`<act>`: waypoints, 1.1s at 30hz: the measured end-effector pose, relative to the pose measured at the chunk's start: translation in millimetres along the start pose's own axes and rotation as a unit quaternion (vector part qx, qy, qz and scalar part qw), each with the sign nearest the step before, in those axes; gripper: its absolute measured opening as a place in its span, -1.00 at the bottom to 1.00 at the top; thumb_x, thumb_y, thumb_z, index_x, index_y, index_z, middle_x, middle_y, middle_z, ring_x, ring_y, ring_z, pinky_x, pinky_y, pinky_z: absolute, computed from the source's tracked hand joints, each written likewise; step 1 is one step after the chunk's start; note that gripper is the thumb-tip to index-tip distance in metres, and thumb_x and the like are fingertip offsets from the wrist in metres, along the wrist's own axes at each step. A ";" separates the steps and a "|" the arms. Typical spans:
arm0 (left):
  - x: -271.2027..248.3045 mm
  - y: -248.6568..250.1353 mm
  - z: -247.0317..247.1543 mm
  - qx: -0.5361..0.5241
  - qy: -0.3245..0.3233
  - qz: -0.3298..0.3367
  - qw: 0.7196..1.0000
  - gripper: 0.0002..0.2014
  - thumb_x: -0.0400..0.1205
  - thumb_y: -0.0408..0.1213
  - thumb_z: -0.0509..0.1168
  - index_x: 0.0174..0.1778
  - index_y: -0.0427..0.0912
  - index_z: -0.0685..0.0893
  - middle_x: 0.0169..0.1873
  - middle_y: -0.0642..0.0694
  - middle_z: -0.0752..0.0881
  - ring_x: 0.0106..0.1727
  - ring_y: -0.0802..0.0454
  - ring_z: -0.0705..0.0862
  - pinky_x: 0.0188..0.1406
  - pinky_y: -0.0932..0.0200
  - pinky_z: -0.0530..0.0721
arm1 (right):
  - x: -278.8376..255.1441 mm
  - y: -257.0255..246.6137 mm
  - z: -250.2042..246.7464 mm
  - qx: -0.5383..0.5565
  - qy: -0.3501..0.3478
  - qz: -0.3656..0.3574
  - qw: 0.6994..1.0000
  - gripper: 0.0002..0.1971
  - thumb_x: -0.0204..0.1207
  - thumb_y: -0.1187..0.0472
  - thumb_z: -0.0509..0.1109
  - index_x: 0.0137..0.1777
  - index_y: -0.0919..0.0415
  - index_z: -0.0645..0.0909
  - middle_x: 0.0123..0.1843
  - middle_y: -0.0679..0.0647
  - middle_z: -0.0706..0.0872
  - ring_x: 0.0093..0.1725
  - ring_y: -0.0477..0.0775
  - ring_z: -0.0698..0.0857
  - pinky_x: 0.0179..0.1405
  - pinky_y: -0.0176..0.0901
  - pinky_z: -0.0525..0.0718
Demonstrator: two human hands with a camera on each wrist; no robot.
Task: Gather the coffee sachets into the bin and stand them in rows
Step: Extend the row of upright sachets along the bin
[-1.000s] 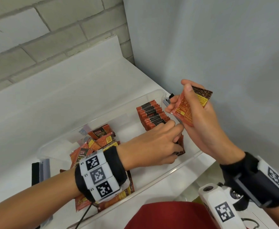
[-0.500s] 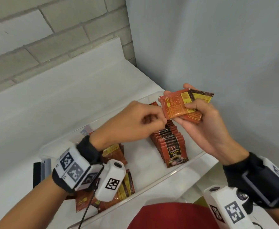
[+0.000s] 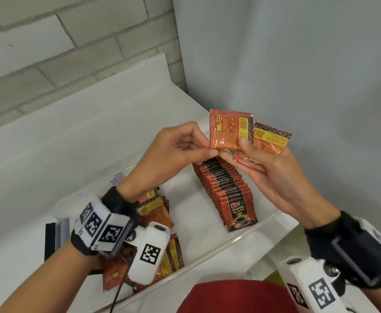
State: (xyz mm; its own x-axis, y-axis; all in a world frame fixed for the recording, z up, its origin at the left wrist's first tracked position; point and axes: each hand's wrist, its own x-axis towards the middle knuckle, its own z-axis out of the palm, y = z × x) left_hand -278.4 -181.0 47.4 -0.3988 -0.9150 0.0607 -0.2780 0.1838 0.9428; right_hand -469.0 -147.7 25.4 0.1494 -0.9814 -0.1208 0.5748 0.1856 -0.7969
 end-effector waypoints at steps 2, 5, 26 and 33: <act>-0.1 1.0 -2.4 -0.005 0.007 0.010 1.000 -0.81 0.44 -0.28 0.49 -0.14 -0.25 0.66 -0.18 -0.19 0.79 -0.16 -0.02 0.74 -0.03 0.13 0.73 | 0.6 1.7 -0.1 -0.023 0.008 -0.001 1.000 -0.67 0.59 0.42 0.28 0.35 0.35 0.54 0.23 0.21 0.76 0.23 0.17 0.74 0.19 -0.06 0.72; -0.6 0.7 -2.5 -0.009 -0.017 -0.003 1.000 -0.65 0.41 -0.36 0.54 0.09 -0.23 0.65 -0.17 -0.11 0.80 -0.11 0.00 0.75 0.09 0.14 0.71 | 0.1 3.1 0.3 -0.051 0.017 -0.003 0.999 -0.68 0.58 0.42 0.30 0.33 0.32 0.57 0.20 0.16 0.78 0.19 0.12 0.76 0.14 -0.13 0.73; 0.9 -9.4 -11.7 -0.035 0.017 0.125 0.991 -0.79 0.57 -0.64 0.32 -0.02 -0.33 0.79 0.02 -0.17 0.74 0.13 0.04 0.70 0.02 0.24 0.69 | -2.5 -2.4 5.8 -0.053 -0.044 0.068 0.995 -0.66 0.44 0.13 0.36 0.13 0.34 0.65 0.08 0.19 0.81 0.05 0.08 0.79 0.03 -0.14 0.76; -1.2 0.0 -13.7 -0.037 -0.011 0.059 0.998 -0.64 0.71 -0.57 0.09 0.15 -0.17 0.75 0.08 -0.10 0.80 0.14 -0.02 0.75 0.05 0.19 0.72 | -0.1 1.7 2.1 -0.097 -0.016 0.056 0.994 -0.70 0.43 0.27 0.40 0.17 0.26 0.65 0.11 0.15 0.81 0.13 0.15 0.78 0.15 -0.05 0.74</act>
State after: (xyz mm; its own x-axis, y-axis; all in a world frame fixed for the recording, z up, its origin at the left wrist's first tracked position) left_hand -265.9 -184.8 51.8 -0.4440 -0.8804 0.1667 -0.1635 0.2625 0.9510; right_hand -466.3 -147.1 25.3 0.2298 -0.9527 -0.1988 0.3871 0.2769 -0.8795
